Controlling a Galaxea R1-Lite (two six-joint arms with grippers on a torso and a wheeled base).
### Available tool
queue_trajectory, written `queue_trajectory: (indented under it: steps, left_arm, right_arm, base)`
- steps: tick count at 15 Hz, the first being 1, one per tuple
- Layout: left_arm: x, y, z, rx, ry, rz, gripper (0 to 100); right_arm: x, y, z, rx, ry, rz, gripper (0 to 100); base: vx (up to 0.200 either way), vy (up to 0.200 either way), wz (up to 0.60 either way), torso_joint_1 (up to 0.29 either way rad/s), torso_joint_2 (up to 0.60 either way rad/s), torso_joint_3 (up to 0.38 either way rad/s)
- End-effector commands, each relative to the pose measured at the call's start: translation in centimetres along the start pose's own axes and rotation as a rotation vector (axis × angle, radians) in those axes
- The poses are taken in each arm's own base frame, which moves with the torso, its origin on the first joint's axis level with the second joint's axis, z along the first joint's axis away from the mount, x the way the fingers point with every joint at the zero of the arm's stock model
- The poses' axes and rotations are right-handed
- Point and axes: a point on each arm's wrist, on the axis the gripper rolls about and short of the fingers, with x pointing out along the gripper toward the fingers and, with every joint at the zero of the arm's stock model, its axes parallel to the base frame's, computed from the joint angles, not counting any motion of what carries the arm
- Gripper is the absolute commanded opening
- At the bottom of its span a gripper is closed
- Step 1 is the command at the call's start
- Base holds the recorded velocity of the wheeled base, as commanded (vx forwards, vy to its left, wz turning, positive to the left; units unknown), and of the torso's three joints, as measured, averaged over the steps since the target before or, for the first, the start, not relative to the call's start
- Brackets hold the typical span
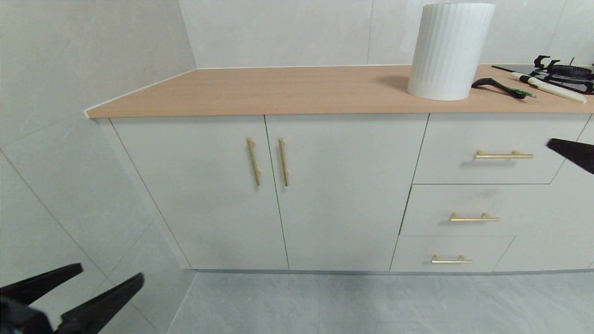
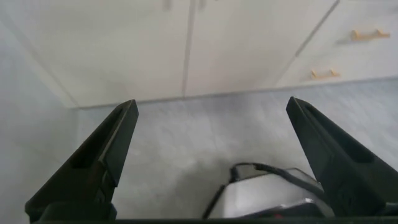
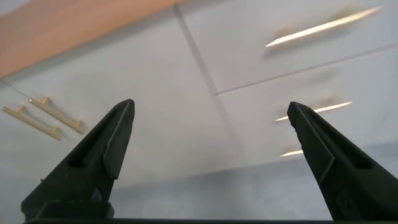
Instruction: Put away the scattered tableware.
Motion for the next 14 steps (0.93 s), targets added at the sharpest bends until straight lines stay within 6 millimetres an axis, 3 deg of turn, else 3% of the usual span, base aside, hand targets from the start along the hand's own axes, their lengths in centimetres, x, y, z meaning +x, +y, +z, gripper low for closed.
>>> queue_trajectory:
  steps: [1,5,8,11,14]
  left_arm:
    - [-4.6,2.5,-4.7,0.022,-0.086,0.075,100]
    - [-7.4,3.3,-7.6,0.092,-0.131,0.184,100]
    - [-8.0,3.4,-9.6,0.196,-0.16,0.293,100]
    - [-7.9,3.2,-10.9,0.188,-0.167,0.404,100]
    - [-7.8,2.8,-12.3,0.16,-0.232,0.502,100]
  right_arm:
    - [-11.1,-3.8,-1.1,-0.101,-0.169,-0.013,100]
    - [-16.4,-5.7,-3.6,-0.115,-0.185,-0.023,100]
    - [-19.2,-6.7,-6.8,-0.229,-0.209,-0.106,100]
    - [-19.4,-6.9,-9.3,-0.313,-0.233,-0.185,100]
    - [-17.4,-7.7,-11.7,-0.359,-0.223,-0.261,100]
  base:
    - [0.0,0.0,0.0,0.0,0.0,0.0]
    - [0.0,0.0,0.0,0.0,0.0,0.0]
    - [0.0,0.0,0.0,0.0,0.0,0.0]
    - [0.0,0.0,0.0,0.0,0.0,0.0]
    - [0.0,0.0,0.0,0.022,0.0,0.001]
